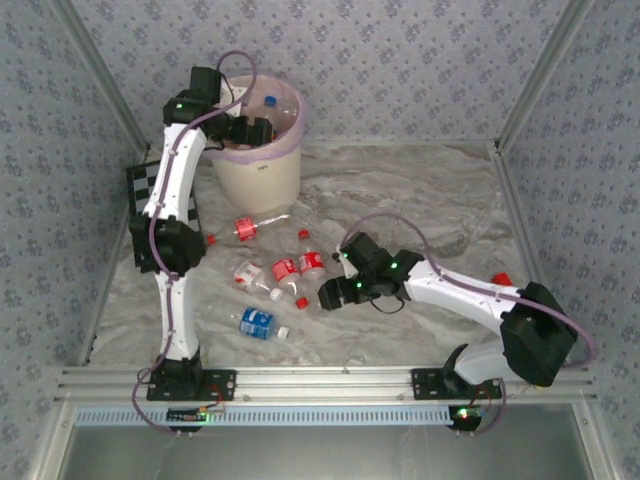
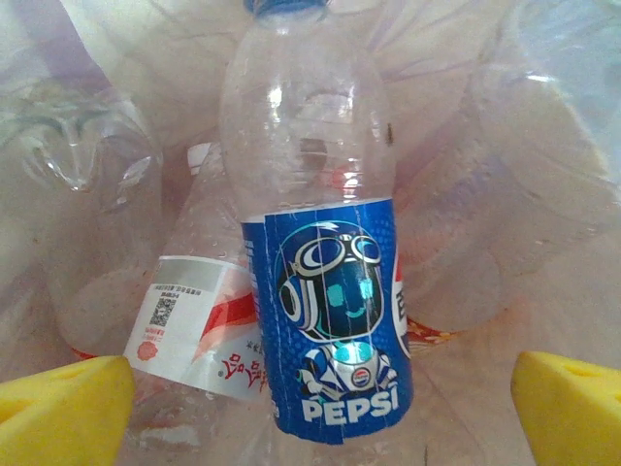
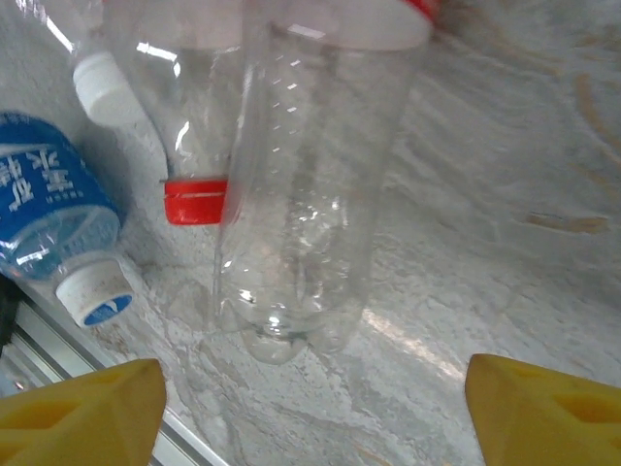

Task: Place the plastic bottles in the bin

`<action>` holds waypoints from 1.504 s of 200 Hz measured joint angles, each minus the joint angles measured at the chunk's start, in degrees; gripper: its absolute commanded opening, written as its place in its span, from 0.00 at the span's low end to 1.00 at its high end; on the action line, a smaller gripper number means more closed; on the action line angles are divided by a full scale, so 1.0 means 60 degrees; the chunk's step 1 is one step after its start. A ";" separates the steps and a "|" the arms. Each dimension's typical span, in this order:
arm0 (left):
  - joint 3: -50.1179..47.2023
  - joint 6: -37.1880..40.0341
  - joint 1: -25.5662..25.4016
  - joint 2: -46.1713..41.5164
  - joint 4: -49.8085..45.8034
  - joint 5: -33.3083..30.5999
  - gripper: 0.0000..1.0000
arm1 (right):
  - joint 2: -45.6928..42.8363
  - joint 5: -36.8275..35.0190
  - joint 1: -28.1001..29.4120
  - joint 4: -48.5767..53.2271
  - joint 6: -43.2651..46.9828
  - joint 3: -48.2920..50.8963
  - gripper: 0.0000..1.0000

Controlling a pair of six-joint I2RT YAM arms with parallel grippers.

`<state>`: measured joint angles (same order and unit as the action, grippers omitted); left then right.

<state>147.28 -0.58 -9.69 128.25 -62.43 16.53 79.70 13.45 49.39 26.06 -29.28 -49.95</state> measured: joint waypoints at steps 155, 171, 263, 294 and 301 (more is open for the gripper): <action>-0.9643 -0.2299 -0.0415 -0.8878 0.3534 0.0823 1.00 | 0.2116 -0.0109 0.0313 -0.0667 -0.0368 -0.0382 0.78; -1.0677 -0.2612 -0.0415 -0.9417 0.3810 0.0820 1.00 | 0.2120 -0.0109 0.0273 -0.0656 -0.0302 -0.0477 0.72; -1.4553 -0.4903 -0.1858 -1.1100 0.5741 0.0415 0.99 | 0.1905 -0.0200 -0.0055 -0.0055 0.0109 -0.0838 0.48; -1.4688 -0.5592 -0.3045 -1.0965 0.6594 -0.0138 1.00 | 0.0543 -0.0361 -0.0455 0.0492 0.0171 -0.0444 0.46; -1.4692 -0.5763 -0.3279 -1.0896 0.6878 -0.0251 1.00 | 0.0095 -0.0353 -0.0678 0.0535 0.0178 -0.0270 0.46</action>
<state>59.13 -35.16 -29.36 62.87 -21.17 15.03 80.27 11.33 45.32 29.28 -28.21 -51.57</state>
